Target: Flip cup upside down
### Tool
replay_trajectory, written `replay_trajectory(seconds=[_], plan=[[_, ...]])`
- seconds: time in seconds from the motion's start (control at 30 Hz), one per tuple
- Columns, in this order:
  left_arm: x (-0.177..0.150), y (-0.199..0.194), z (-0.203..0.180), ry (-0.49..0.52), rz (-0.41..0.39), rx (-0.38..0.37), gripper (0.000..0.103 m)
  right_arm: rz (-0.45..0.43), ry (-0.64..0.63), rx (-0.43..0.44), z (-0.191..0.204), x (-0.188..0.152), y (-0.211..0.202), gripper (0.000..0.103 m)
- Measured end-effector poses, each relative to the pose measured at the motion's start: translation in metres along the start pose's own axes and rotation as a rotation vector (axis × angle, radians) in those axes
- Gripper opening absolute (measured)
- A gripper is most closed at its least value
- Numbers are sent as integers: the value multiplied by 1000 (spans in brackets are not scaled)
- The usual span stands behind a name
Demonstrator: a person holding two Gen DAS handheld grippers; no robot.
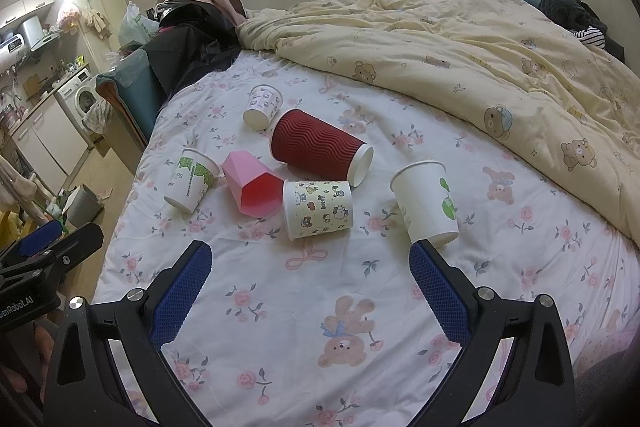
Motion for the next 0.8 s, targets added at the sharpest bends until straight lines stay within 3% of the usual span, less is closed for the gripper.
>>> replay_trajectory(seconds=[0.8], plan=[[2, -2, 6, -1, 3, -5, 103, -8, -1, -11, 1, 4, -4, 101]])
Point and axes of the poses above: each gripper's, at about its wrist camera, not at the fingertips, and y roughly the way its jaws point, z to its left, x to its top, the point moved 2 cm from there along y, roughly the way its jaws point, and after that the axes turned 3 degrees about -y, right-handed, at the moved point
